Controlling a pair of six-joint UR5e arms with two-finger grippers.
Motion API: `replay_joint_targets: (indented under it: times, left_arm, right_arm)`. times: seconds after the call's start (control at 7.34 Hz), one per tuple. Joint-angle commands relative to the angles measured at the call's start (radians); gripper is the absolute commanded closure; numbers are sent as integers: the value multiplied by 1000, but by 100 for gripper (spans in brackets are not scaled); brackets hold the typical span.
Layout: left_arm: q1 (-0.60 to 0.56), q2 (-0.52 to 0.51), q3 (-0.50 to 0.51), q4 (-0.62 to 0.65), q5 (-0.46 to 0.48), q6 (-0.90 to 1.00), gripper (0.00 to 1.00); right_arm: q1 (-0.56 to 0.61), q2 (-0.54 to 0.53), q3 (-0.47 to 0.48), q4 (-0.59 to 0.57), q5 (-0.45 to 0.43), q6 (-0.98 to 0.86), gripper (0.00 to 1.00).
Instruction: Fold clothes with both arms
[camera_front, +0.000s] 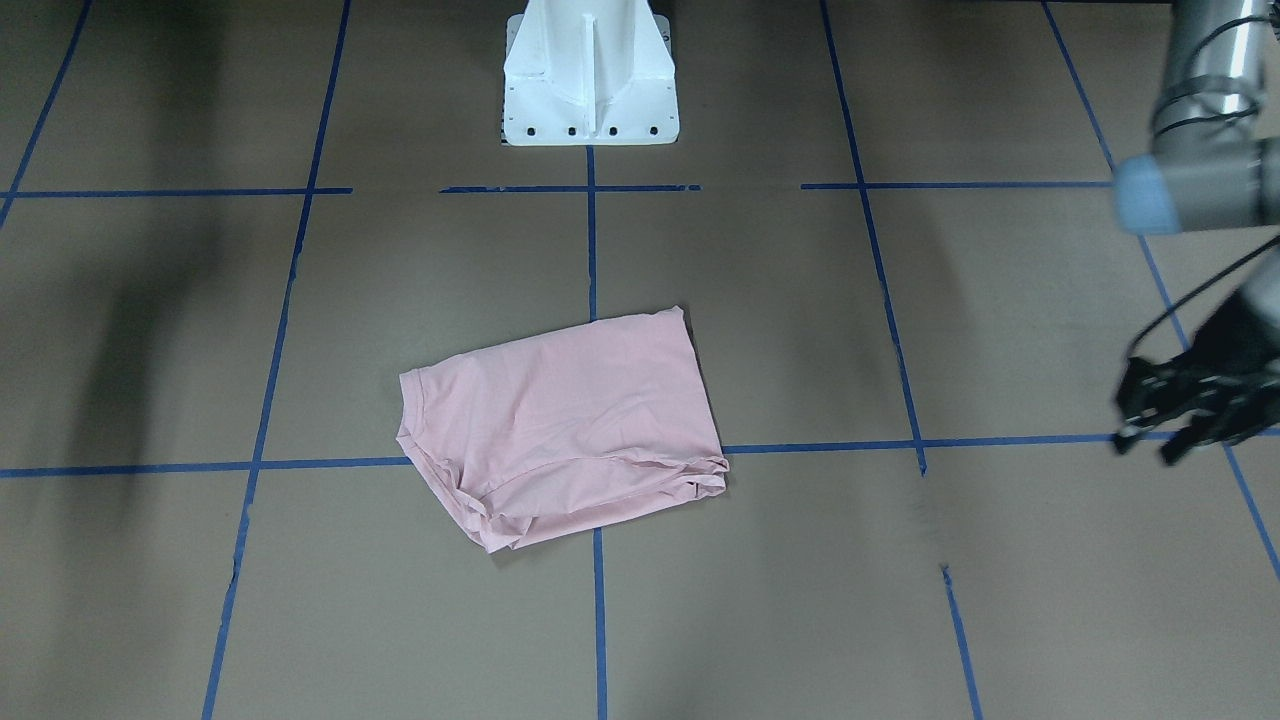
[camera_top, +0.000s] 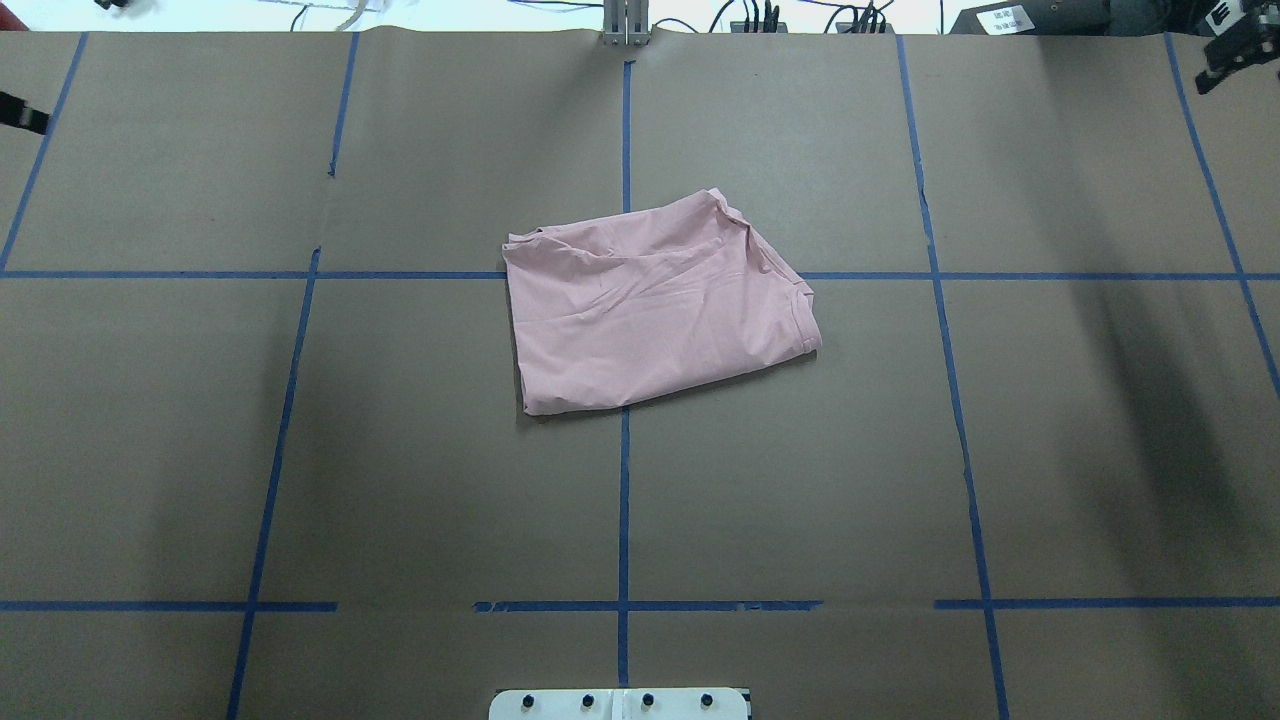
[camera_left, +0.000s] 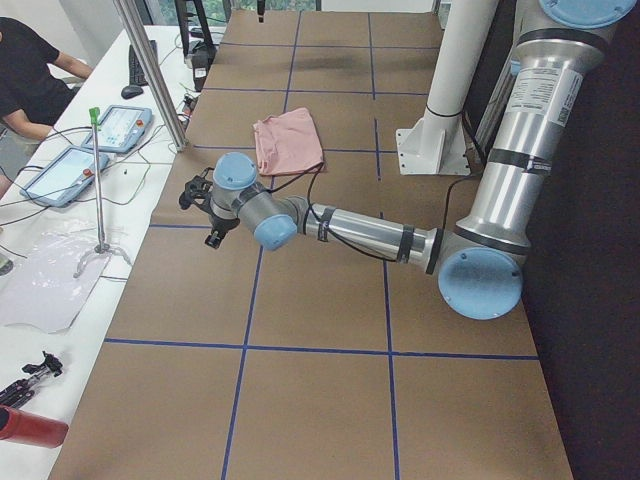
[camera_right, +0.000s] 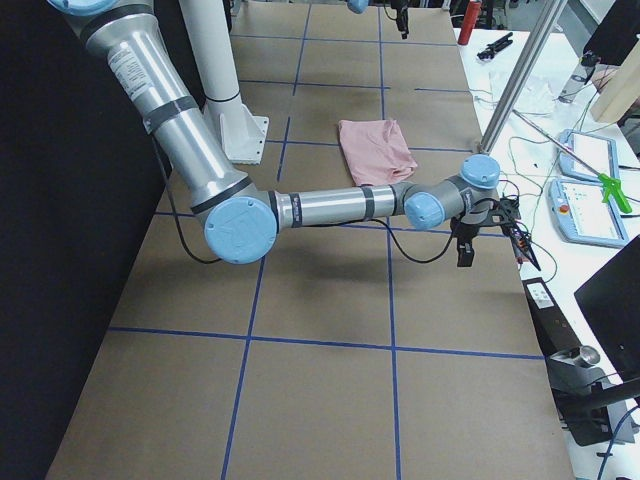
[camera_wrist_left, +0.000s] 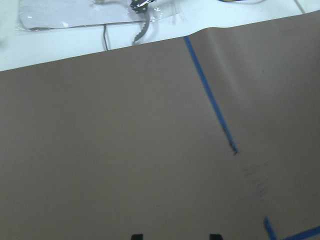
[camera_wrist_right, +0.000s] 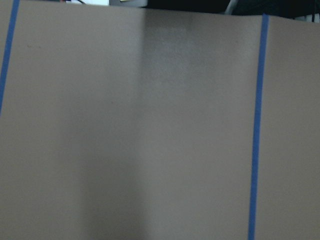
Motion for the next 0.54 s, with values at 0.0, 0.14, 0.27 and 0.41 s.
replay_joint_targets:
  times: [0.0, 0.14, 0.27, 0.41]
  left_arm:
    - [-145, 107, -63, 116, -40, 251, 45]
    - [-177, 108, -88, 252, -31, 267, 41]
    - [-191, 168, -144, 289, -34, 274, 39]
    - [-193, 225, -145, 280, -31, 324, 39]
  right_arm:
    - [41, -124, 108, -59, 58, -86, 0]
    - [41, -161, 159, -64, 66, -86, 0]
    - [41, -181, 178, -70, 73, -86, 0]
    - [50, -188, 191, -70, 77, -86, 0]
